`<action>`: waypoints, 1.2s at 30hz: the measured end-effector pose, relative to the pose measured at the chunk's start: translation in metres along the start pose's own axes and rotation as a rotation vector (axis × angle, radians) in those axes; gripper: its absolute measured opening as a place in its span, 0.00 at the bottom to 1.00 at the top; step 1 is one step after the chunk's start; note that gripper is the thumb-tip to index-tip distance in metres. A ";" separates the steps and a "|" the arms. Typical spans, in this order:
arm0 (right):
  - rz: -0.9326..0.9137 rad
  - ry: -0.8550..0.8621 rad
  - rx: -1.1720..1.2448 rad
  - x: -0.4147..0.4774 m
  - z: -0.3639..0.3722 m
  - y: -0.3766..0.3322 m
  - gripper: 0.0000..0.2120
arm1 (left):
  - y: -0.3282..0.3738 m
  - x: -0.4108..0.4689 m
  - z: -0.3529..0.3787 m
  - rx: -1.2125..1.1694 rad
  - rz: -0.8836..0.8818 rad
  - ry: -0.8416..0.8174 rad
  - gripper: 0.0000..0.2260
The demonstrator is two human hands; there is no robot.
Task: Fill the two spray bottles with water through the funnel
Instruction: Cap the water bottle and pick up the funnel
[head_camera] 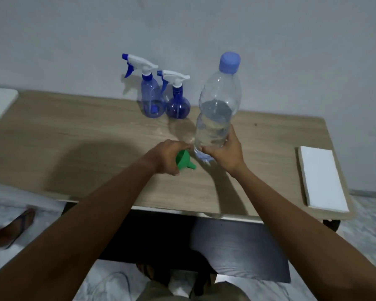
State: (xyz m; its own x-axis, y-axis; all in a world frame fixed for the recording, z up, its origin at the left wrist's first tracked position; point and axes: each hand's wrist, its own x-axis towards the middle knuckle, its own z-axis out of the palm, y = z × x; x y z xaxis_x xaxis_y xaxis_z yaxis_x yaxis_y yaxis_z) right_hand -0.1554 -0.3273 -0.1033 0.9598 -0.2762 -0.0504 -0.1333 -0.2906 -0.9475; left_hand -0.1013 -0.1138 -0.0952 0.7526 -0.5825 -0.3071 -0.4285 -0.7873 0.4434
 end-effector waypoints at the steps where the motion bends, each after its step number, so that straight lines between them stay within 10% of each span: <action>1: -0.003 0.009 0.008 0.002 -0.002 0.001 0.40 | -0.002 0.002 0.002 -0.039 -0.013 0.057 0.41; 11: 0.040 0.236 -0.007 0.047 -0.040 0.007 0.37 | 0.048 0.061 0.014 -0.603 -0.343 0.616 0.29; 17: 0.018 0.237 -0.004 0.070 -0.050 0.021 0.35 | 0.057 0.114 0.036 -0.371 -0.420 0.772 0.25; 36: -0.073 0.119 -0.005 0.147 -0.038 0.033 0.38 | 0.061 0.174 0.038 -0.311 -0.644 0.803 0.19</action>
State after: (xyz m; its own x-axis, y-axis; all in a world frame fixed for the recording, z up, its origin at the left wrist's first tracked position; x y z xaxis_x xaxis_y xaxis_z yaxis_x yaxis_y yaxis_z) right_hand -0.0281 -0.4126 -0.1296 0.9309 -0.3609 0.0565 -0.0659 -0.3181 -0.9458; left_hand -0.0151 -0.2708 -0.1534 0.9481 0.3163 0.0335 0.2270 -0.7466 0.6254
